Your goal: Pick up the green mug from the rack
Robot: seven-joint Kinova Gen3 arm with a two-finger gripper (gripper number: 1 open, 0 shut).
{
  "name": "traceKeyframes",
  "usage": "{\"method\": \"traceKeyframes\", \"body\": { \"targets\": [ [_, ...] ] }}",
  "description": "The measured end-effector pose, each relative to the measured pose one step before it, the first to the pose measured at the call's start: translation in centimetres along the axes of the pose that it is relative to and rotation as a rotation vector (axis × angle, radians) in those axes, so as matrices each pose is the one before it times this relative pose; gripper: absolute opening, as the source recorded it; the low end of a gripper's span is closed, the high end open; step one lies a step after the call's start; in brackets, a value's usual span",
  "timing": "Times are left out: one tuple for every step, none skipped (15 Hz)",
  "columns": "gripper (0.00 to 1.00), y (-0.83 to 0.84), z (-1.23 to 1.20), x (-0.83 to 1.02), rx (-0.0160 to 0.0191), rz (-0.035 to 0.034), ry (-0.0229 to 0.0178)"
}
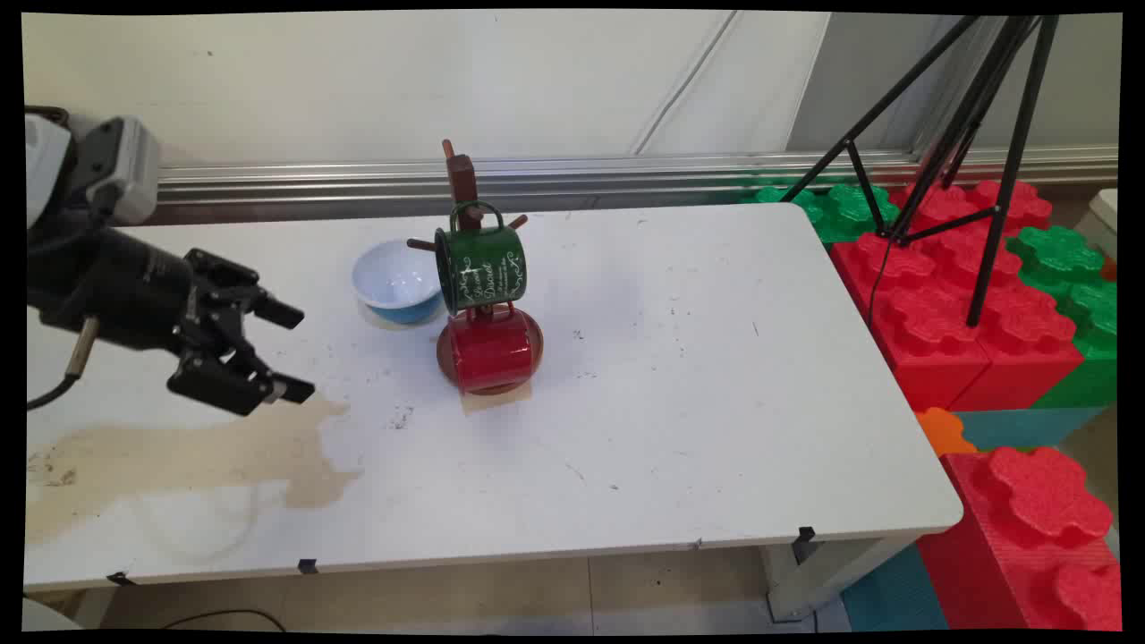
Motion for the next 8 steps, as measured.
{"method": "traceKeyframes", "body": {
  "targets": [
    [1.00,-0.080,-0.096,0.398,0.00088,-0.00856,0.01472],
    [1.00,-0.091,-0.089,0.445,0.00183,-0.01108,0.01797],
    [1.00,-0.109,0.003,0.419,0.00183,-0.01060,0.01628],
    [1.00,-0.076,0.030,0.347,0.00259,-0.00929,0.01326],
    [1.00,-0.074,0.102,0.410,0.00243,-0.01181,0.01435],
    [1.00,-0.035,0.099,0.280,0.00137,-0.00800,0.00955],
    [1.00,-0.016,0.185,0.389,0.00122,-0.01174,0.01319],
    [1.00,-0.006,0.219,0.381,0.00119,-0.01198,0.01292]
  ]
}}
